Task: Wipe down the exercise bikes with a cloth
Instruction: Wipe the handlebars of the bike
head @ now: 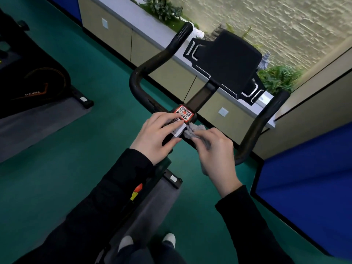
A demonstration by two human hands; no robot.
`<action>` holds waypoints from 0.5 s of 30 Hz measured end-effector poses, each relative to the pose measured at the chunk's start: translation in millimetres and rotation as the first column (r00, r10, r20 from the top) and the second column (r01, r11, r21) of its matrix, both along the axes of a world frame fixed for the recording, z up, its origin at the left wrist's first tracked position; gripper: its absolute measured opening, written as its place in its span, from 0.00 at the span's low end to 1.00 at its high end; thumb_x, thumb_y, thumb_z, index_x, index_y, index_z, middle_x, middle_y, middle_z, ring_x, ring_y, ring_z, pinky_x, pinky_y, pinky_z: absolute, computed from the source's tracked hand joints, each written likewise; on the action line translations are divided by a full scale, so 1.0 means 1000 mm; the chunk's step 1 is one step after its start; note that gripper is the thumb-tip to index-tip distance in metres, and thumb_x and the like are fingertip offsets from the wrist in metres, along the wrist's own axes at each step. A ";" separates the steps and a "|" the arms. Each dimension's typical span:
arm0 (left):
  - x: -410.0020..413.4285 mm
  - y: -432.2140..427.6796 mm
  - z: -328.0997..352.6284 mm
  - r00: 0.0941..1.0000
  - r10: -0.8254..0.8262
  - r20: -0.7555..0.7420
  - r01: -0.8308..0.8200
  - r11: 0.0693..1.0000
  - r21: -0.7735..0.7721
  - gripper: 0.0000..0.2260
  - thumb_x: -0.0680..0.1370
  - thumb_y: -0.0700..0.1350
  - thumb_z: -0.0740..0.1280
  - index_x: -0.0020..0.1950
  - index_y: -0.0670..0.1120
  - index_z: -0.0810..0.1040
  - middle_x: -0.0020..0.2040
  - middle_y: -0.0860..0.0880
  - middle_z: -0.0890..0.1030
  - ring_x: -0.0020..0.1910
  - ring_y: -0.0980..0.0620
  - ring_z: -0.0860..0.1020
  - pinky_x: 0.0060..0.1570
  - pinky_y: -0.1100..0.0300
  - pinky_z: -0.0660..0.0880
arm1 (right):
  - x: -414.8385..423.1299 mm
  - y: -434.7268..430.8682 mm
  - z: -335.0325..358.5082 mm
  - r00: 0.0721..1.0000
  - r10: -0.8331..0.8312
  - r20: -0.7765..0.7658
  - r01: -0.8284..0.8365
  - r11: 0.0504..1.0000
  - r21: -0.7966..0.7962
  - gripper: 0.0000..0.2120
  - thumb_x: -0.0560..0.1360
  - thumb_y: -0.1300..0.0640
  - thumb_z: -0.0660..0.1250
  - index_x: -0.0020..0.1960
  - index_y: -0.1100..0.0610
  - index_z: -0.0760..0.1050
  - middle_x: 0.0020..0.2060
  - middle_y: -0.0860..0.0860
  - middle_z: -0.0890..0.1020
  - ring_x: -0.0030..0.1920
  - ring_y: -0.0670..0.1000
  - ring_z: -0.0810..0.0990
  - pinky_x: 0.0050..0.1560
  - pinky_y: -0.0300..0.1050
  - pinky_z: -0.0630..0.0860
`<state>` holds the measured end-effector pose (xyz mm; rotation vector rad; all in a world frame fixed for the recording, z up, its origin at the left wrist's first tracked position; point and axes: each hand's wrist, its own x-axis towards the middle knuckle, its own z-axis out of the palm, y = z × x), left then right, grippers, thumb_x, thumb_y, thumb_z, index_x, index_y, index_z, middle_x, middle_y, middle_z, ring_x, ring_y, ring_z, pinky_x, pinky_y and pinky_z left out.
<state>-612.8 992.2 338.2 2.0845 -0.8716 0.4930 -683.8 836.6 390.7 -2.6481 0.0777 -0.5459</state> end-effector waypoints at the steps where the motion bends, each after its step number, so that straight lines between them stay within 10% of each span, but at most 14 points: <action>1: 0.000 0.000 0.000 1.000 0.003 0.004 -0.003 1.000 -0.005 0.18 0.72 0.42 0.73 0.60 0.40 0.79 0.61 0.45 0.77 0.58 0.42 0.73 0.52 0.42 0.73 | -0.004 -0.005 0.000 1.000 -0.018 0.000 0.018 1.000 -0.013 0.06 0.74 0.59 0.70 0.50 0.58 0.82 0.44 0.51 0.82 0.44 0.50 0.81 0.48 0.44 0.77; 15: -0.002 -0.003 -0.006 0.999 0.034 -0.018 -0.035 0.997 -0.062 0.17 0.72 0.43 0.71 0.61 0.42 0.78 0.62 0.47 0.77 0.60 0.49 0.70 0.56 0.48 0.71 | 0.009 -0.016 0.012 0.997 -0.076 -0.033 0.074 0.996 -0.046 0.05 0.72 0.59 0.72 0.46 0.58 0.83 0.40 0.52 0.84 0.42 0.52 0.81 0.44 0.34 0.69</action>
